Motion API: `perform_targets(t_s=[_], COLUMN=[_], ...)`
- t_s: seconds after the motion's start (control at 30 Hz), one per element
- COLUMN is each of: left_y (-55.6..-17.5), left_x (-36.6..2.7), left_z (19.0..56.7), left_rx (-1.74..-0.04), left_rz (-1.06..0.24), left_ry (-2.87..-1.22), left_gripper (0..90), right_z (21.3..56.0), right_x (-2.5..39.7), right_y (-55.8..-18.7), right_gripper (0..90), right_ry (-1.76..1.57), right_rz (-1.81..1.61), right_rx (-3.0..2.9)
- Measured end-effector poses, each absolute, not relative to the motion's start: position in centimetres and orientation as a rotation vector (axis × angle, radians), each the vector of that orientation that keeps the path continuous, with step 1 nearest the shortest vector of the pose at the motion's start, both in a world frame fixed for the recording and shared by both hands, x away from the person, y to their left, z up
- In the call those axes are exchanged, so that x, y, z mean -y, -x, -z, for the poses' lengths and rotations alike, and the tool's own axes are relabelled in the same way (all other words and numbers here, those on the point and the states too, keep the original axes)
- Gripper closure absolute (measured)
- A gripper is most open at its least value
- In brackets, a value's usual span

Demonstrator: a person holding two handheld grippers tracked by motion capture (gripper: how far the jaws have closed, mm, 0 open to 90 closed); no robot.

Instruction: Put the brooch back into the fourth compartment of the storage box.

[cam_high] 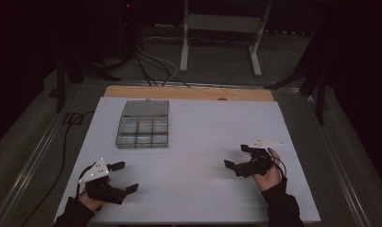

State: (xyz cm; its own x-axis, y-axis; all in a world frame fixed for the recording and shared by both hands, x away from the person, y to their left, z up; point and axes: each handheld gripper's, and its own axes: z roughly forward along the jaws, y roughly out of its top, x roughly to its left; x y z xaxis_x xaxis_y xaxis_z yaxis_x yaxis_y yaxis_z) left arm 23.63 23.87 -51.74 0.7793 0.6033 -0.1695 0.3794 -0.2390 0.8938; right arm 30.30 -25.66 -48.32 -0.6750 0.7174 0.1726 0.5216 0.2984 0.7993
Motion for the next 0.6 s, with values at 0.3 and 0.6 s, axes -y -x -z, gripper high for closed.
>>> perform_targets(t_s=[0.3,0.6], left_y=[-23.6,-23.6], left_x=[-23.9,-23.9], left_z=[51.7,51.7], left_rx=[-0.751,-0.749], left_rz=[-0.25,-0.249], left_ry=[-1.861,-1.867], left_gripper=[1.3,1.3], right_z=[49.8,50.4], right_x=[28.8,30.9], right_y=[-28.5,-26.6], right_gripper=[0.0,0.0], right_ry=[-1.217,-1.263], right_rz=[-1.282,-1.254], right_rx=[-2.368,-2.35])
